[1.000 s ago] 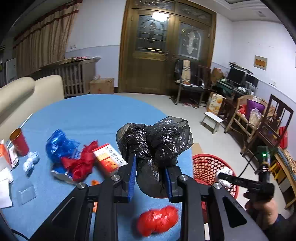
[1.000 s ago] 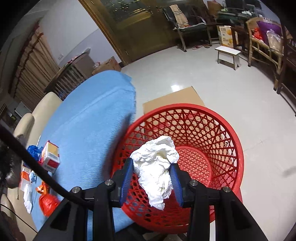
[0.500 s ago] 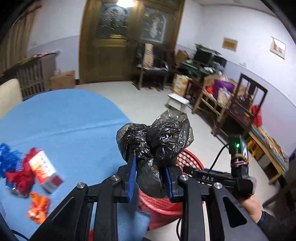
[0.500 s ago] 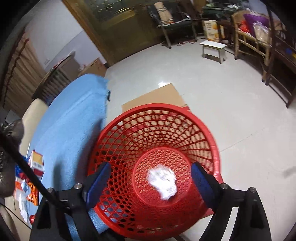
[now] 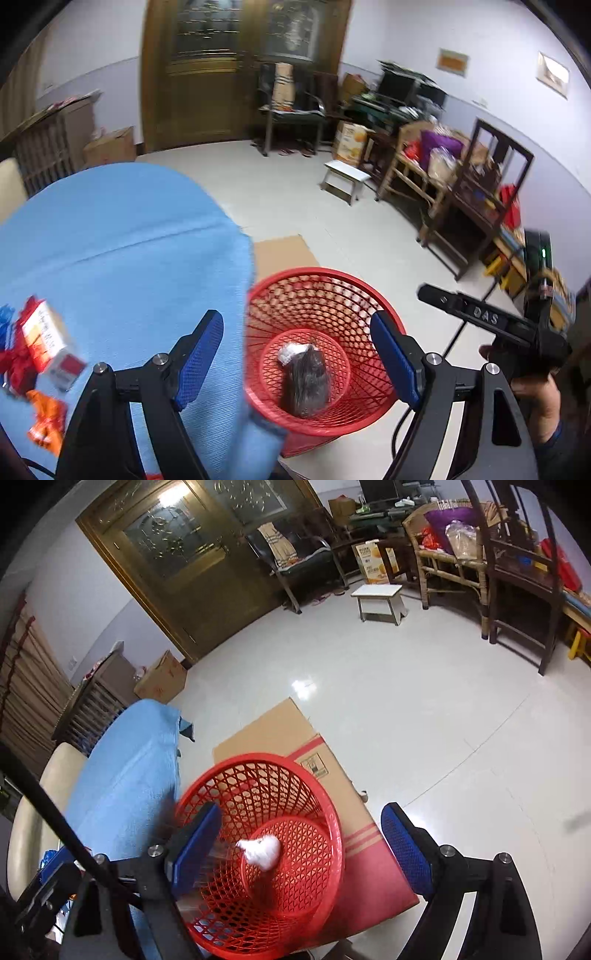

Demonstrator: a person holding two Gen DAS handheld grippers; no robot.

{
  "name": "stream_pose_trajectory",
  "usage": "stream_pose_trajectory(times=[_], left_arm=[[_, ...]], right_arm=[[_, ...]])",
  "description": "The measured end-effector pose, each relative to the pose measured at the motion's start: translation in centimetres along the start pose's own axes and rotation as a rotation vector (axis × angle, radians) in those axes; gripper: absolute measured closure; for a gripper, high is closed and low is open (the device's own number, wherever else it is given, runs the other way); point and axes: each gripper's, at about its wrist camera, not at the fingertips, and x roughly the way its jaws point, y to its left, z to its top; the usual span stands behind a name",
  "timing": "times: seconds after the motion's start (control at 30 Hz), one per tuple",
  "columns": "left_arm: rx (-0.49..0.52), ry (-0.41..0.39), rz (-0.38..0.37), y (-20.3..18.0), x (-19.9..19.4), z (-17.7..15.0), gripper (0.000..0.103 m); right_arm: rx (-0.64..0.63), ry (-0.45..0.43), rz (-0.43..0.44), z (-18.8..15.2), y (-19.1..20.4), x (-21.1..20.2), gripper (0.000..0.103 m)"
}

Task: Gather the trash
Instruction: 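Grasp the orange wrapper with the left gripper while the right grasps the red mesh bag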

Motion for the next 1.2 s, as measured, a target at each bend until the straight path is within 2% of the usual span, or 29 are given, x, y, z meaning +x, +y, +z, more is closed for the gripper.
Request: stream_pose_trajectory(times=[0.17, 0.3, 0.43, 0.57, 0.67, 0.8, 0.9, 1.1, 1.13, 1.17, 1.2], left_arm=[[-0.093, -0.117, 0.107, 5.3, -6.2, -1.3, 0.021], [-0.228, -0.187, 0.282, 11.7, -12.1, -4.8, 0.017], [-0.393, -0.189, 0.408, 17.5, -16.0, -9.1, 0.016], [-0.491, -0.170, 0.472, 21.2, -18.3, -13.2, 0.016], [-0.514, -0.160, 0.483, 21.9, -18.9, -15.0, 0.016], [-0.529, -0.155, 0.475, 21.8, -18.4, -15.3, 0.016], [-0.526, -0.147, 0.455, 21.8, -17.6, -15.0, 0.016], [-0.482, -0.124, 0.427, 20.8, -16.1, -13.9, 0.016], [-0.477, -0.121, 0.425, 20.7, -15.9, -13.9, 0.016], [-0.474, -0.115, 0.423, 20.6, -15.5, -13.7, 0.016], [-0.471, -0.110, 0.420, 20.6, -15.2, -13.6, 0.016]], right_arm=[[-0.041, 0.007, 0.042, -0.6, 2.1, -0.1, 0.012], [-0.149, 0.037, 0.125, -2.6, 6.5, -0.2, 0.012], [-0.323, 0.095, 0.231, -6.0, 12.8, -0.7, 0.012], [-0.499, 0.161, 0.352, -10.8, 18.8, -1.5, 0.012], [-0.623, 0.196, 0.407, -14.5, 22.1, -2.1, 0.012], [-0.744, 0.221, 0.419, -17.9, 24.5, -2.1, 0.012], [-0.815, 0.213, 0.379, -19.5, 25.8, -1.3, 0.012], [-0.870, 0.266, 0.383, -20.9, 27.1, 0.9, 0.012], [-0.872, 0.269, 0.379, -21.1, 27.2, 1.1, 0.015], [-0.872, 0.277, 0.376, -21.3, 27.3, 1.2, 0.031], [-0.868, 0.280, 0.377, -21.4, 27.3, 1.3, 0.034]])
